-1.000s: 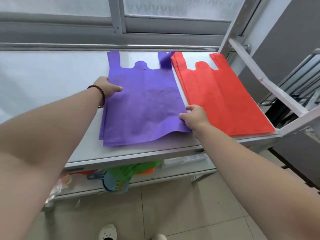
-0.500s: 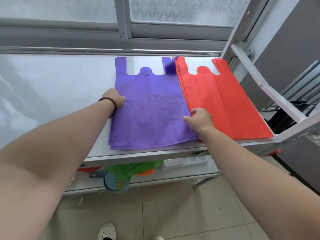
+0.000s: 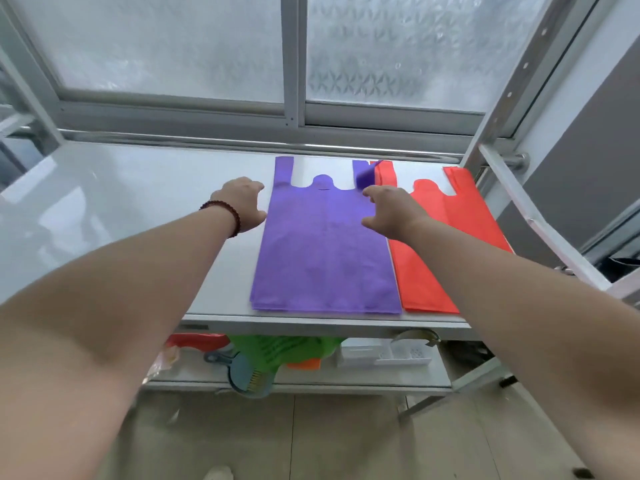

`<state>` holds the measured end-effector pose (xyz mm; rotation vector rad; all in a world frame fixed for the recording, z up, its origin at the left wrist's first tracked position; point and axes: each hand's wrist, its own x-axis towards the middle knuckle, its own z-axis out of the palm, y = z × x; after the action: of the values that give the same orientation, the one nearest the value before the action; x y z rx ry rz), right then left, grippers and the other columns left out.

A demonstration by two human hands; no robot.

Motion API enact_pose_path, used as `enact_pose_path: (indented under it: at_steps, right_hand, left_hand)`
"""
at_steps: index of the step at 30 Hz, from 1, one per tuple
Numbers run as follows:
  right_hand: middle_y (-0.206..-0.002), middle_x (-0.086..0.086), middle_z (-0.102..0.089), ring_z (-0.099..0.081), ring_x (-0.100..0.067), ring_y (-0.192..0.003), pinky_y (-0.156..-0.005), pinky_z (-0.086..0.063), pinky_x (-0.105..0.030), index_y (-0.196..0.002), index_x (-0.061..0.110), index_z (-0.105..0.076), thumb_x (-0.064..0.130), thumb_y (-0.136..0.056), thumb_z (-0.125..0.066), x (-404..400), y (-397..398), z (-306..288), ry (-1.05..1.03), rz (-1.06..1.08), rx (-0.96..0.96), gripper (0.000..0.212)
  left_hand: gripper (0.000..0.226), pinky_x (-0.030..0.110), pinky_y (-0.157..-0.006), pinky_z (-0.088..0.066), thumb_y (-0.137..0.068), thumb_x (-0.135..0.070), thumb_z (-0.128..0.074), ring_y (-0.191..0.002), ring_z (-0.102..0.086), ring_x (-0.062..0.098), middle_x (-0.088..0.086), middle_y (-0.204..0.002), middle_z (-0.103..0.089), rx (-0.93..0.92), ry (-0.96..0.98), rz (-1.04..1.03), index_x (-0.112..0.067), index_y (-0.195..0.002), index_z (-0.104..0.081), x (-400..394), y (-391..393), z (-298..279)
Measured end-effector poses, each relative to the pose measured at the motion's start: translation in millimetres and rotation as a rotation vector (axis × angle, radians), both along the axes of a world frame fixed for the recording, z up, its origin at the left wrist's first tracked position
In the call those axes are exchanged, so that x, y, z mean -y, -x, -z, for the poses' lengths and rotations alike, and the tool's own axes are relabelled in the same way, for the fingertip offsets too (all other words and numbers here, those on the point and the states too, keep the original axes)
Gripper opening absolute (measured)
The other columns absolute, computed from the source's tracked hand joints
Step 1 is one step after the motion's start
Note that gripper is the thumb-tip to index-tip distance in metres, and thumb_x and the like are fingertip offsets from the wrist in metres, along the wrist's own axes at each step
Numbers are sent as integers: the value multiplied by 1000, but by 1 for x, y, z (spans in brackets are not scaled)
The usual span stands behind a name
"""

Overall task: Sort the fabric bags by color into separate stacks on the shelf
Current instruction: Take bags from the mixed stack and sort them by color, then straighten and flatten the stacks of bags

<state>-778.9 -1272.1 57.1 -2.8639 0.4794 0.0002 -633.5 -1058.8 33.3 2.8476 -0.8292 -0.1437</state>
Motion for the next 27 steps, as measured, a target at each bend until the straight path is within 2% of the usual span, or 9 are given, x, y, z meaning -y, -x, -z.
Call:
enact_pose_path:
  at_steps: [2, 8, 12, 20, 25, 27]
  right_hand:
    - [-133, -15, -52, -50, -30, -121, -98, -43, -36, -138, 7, -41, 15, -87, -57, -16, -12, -11, 33, -59, 18, 55]
    - [-134, -14, -52, -47, -30, -124, -100, -43, -40, -137, 7, -42, 15, -87, -57, -80, -50, -29, 68, -217, 43, 53]
    - [-138, -10, -49, -45, -28, -127, -100, -43, -41, -142, 13, -36, 18, -88, -58, -137, -74, -39, 78, -324, 36, 59]
    - [-136, -6, -51, -46, -25, -127, -105, -40, -37, -140, 16, -40, 21, -86, -59, -294, -121, -55, 59, -557, 100, 57]
    - [-136, -8, -52, -47, -26, -126, -106, -38, -34, -139, 15, -41, 20, -86, -60, -417, -141, -61, 39, -697, 127, 57]
    - [-135, -9, -53, -48, -27, -124, -104, -40, -34, -138, 13, -43, 20, -86, -60, -465, -148, -61, 29, -740, 131, 55]
  left_hand:
    - [60, 45, -108, -35, -86, -26, -55, -135, -34, 28, 10, -145, -37, 20, -9, 0, -12, -141, -36, -12, 4, -12]
    - [63, 43, -109, -34, -87, -27, -55, -136, -32, 25, 7, -149, -32, 6, -20, -45, -14, -144, -30, -71, 10, -34]
    - [63, 41, -110, -33, -89, -27, -54, -137, -31, 23, 5, -150, -31, 22, -30, -117, -15, -145, -29, -129, 8, -47]
    - [63, 38, -113, -30, -88, -29, -55, -138, -32, 23, 5, -151, -31, 35, -52, -288, -16, -145, -30, -297, 3, -69]
    - [57, 39, -107, -38, -86, -27, -57, -128, -44, 26, 9, -143, -42, 51, -49, -423, -14, -138, -41, -420, 6, -80]
    - [58, 38, -108, -37, -86, -25, -58, -130, -42, 27, 11, -143, -41, 52, -51, -459, -12, -140, -39, -468, 8, -85]
